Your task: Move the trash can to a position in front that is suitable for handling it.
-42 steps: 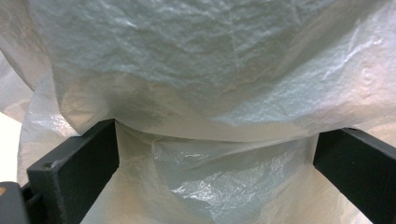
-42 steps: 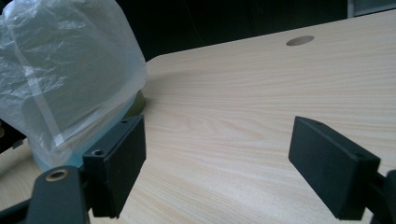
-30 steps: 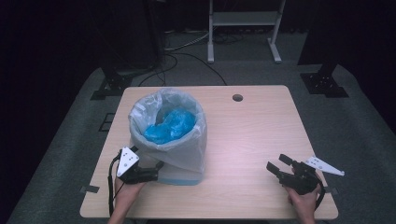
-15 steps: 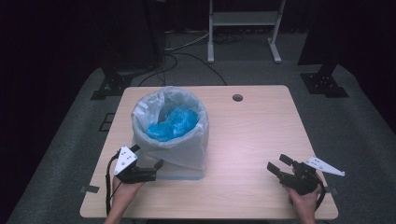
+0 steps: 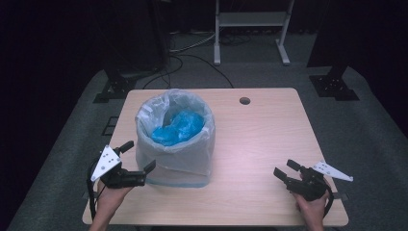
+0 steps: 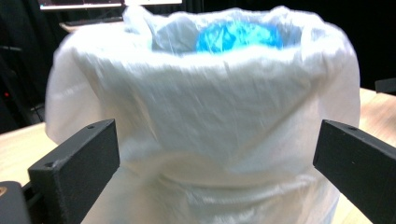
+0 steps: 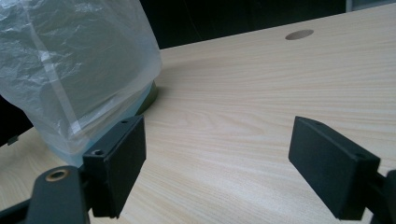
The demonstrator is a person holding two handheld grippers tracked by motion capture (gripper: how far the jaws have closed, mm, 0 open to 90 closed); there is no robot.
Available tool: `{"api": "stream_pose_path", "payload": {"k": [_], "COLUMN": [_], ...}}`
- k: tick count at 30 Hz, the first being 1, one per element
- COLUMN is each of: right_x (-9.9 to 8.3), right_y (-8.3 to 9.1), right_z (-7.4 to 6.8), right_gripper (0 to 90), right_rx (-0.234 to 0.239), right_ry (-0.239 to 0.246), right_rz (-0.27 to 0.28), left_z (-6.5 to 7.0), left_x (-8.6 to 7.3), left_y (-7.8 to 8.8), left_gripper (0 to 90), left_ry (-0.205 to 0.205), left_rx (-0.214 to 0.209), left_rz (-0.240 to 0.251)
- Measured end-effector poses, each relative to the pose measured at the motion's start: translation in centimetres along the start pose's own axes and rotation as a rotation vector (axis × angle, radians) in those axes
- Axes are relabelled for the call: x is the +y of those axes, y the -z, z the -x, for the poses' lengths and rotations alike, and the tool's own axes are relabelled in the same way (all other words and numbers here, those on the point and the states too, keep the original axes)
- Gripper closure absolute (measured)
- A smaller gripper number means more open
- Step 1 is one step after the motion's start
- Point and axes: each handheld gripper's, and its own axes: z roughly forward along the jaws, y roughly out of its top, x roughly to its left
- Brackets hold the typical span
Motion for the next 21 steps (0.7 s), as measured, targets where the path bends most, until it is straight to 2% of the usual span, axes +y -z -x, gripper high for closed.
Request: {"api": "stream_pose_path", "payload": {"k": [4, 6, 11, 16, 21], "right_x": [0.0, 0.0, 0.0, -0.1, -0.1], "right_y": [0.1, 0.1, 0.0, 0.0, 0.0], "right_z": [0.1, 0.2, 0.1, 0.2, 0.2], "right_gripper": [17.8, 17.8, 17.8, 17.8, 17.8], "right_rx": [-0.001, -0.001, 0.001, 0.002, 0.003], "right_ry": [-0.004, -0.006, -0.004, -0.004, -0.007], "right_rz": [0.003, 0.000, -0.005, -0.004, -0.002], "left_z": [-0.8, -1.2, -2.1, -3.3, -4.9], "left_x": [1.3, 1.9, 3.1, 4.3, 5.1], "left_y": [0.2, 0.2, -0.3, -1.5, -3.5], "left_gripper": [0.0, 0.0, 0.0, 0.0, 0.0], "left_ry": [-0.001, 0.020, 0.021, 0.023, 0.021], "left_rx": [-0.008, -0.026, -0.026, -0.033, -0.034], "left_rz": [0.027, 0.041, 0.047, 0.045, 0.007]}}
